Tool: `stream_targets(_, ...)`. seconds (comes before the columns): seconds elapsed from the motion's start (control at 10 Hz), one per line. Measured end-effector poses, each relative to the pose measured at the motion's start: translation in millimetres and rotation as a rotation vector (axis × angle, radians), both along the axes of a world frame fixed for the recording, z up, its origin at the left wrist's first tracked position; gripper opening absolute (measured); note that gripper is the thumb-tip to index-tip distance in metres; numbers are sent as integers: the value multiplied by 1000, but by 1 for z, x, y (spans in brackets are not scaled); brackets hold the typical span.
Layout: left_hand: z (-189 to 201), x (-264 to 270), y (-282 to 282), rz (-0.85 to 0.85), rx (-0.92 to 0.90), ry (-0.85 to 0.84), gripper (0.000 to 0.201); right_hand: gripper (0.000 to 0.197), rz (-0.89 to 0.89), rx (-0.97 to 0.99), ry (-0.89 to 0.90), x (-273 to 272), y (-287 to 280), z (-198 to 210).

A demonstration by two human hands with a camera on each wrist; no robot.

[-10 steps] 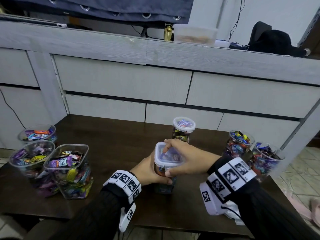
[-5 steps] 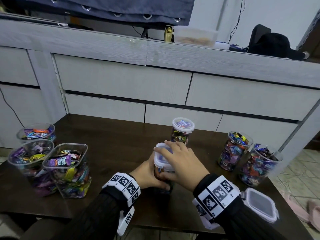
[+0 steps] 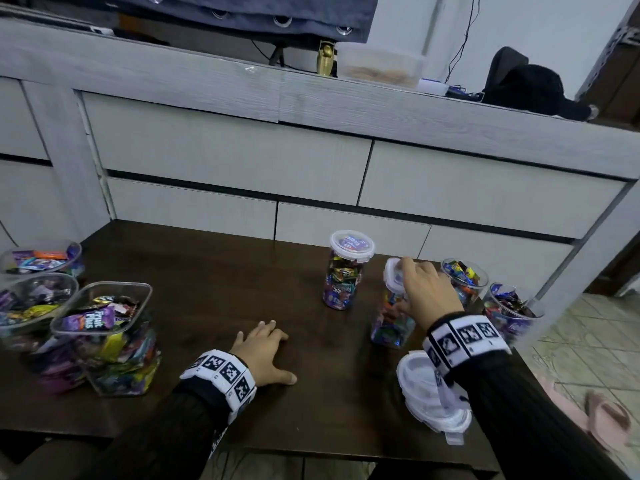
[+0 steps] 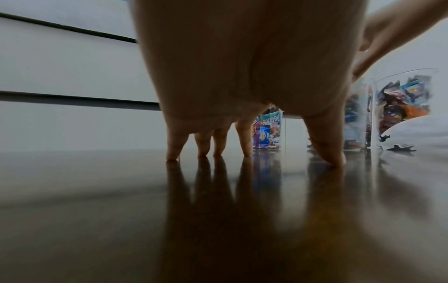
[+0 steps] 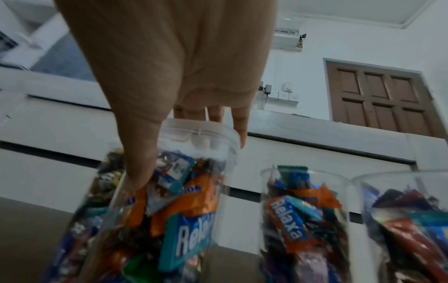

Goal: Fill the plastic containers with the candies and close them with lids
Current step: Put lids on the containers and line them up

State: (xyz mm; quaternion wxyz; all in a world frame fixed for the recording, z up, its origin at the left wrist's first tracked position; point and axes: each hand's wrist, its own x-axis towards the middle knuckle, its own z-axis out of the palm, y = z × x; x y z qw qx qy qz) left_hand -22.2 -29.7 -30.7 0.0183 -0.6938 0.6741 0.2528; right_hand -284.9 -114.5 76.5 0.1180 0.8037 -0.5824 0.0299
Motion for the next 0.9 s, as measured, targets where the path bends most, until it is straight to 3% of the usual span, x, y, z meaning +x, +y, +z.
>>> stream_targets(0.4, 1, 0, -1, 4, -1, -31, 89, 59, -4, -43, -90, 3, -67, -10)
stream_targets(0.5, 0, 1, -1, 6, -8, -26, 89, 82, -11, 61, -84, -2, -70, -8)
stream_targets(0.6, -1, 1, -2, 8, -15, -22, 89, 110, -89, 38, -114, -20, -64, 1)
stream_targets(0.7, -3, 2, -2, 10, -20, -21, 89, 125, -306, 30, -118, -56, -55, 14)
stream_targets(0.8, -4, 1, -2, 9, -22, -27, 89, 123, -553, 71, -99, -102, -46, 20)
stream_targets(0.9, -4, 1, -3, 12, -20, -28, 89, 100, -646, 147, -98, -135, -37, 17)
